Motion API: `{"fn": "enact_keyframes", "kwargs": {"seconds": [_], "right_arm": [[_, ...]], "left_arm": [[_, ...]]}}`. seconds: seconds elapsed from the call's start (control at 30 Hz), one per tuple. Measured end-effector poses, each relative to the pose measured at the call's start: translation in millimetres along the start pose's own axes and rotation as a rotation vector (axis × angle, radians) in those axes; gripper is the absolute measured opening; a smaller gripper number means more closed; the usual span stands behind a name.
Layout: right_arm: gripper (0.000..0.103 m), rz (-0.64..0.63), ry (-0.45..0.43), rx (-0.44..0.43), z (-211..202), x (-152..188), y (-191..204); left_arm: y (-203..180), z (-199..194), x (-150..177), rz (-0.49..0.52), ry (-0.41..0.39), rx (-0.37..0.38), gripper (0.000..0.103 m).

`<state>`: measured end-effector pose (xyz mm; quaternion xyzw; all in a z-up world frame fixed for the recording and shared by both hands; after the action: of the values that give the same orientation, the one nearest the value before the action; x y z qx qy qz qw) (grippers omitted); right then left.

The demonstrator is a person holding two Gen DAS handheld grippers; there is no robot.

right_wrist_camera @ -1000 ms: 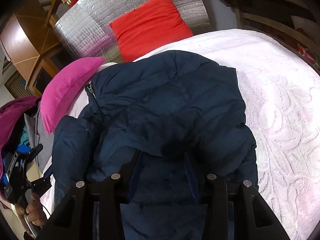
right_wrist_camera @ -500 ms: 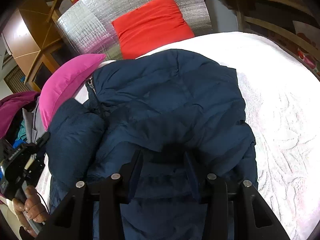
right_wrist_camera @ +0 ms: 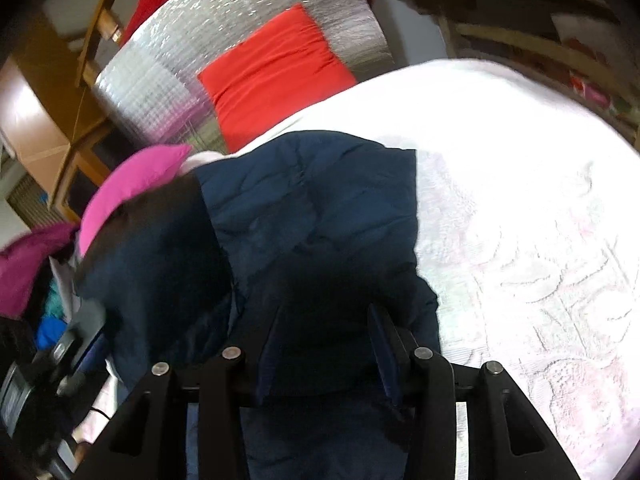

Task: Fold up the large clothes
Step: 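Grasp the jacket side with both tools and fold it toward the zipper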

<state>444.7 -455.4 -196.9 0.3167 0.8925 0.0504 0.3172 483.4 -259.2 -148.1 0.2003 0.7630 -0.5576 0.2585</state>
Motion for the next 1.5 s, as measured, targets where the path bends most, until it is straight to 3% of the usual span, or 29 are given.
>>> {"fn": "enact_keyframes", "kwargs": {"seconds": [0.07, 0.2, 0.33, 0.43, 0.53, 0.6, 0.7, 0.77, 0.9, 0.97, 1.13, 1.2, 1.3, 1.43, 1.5], "right_arm": [[0.047, 0.066, 0.029, -0.061, 1, -4, -10], [0.066, 0.178, 0.081, -0.221, 3, -8, -17], [0.067, 0.242, 0.104, -0.307, 2, -9, -20], [0.067, 0.230, 0.101, -0.325, -1, -9, -14], [0.068, 0.202, 0.106, -0.352, -3, -7, 1], [0.069, 0.190, 0.112, -0.362, -8, 0, 9], [0.072, 0.196, 0.130, -0.371, -4, 0, 9], [0.072, 0.232, 0.140, -0.381, -1, -1, 4], [0.073, 0.349, 0.145, -0.468, -1, -7, -10], [0.079, 0.378, 0.145, -0.491, -2, -8, -12], [0.080, 0.341, 0.226, -0.525, 7, 3, 7], [0.080, 0.324, 0.258, -0.490, 15, 9, 14], [0.058, 0.272, 0.247, -0.422, 17, 13, 19], [0.059, 0.334, 0.239, -0.492, 7, 3, 8], [0.064, 0.345, 0.213, -0.477, 2, -2, 1]], "left_arm": [[1, -18, -3, -0.011, -0.036, -0.011, 0.064], [20, -64, -18, -0.051, -0.141, -0.118, 0.066], [47, -110, -27, -0.113, -0.267, -0.211, 0.066], [63, -127, -22, -0.167, -0.273, -0.257, 0.066], [77, -143, -21, -0.171, -0.285, -0.402, 0.066], [86, -159, -20, -0.151, -0.285, -0.552, 0.066], [104, -186, -15, -0.144, -0.263, -0.717, 0.067], [118, -199, -14, -0.168, -0.259, -0.775, 0.067], [142, -224, -10, -0.212, -0.267, -0.837, 0.067], [147, -229, -7, -0.209, -0.250, -0.864, 0.067], [147, -214, -6, -0.189, -0.198, -0.893, 0.067], [142, -209, -5, -0.168, -0.180, -0.887, 0.067], [138, -201, -6, -0.134, -0.147, -0.894, 0.067], [138, -199, -6, -0.118, -0.137, -0.902, 0.068], [139, -202, -6, -0.124, -0.143, -0.902, 0.067]]}}
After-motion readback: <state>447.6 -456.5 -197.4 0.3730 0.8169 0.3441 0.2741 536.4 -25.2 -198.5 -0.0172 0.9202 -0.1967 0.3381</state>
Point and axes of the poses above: each gripper's, at about its wrist camera, not at the fingertips, and z roughly the way its jaws point, y to its left, x to its underside, the point moved 7 cm from there along z, roughly the way its jaws point, and after that the axes turned 13 degrees about x, right-handed, at the moved point
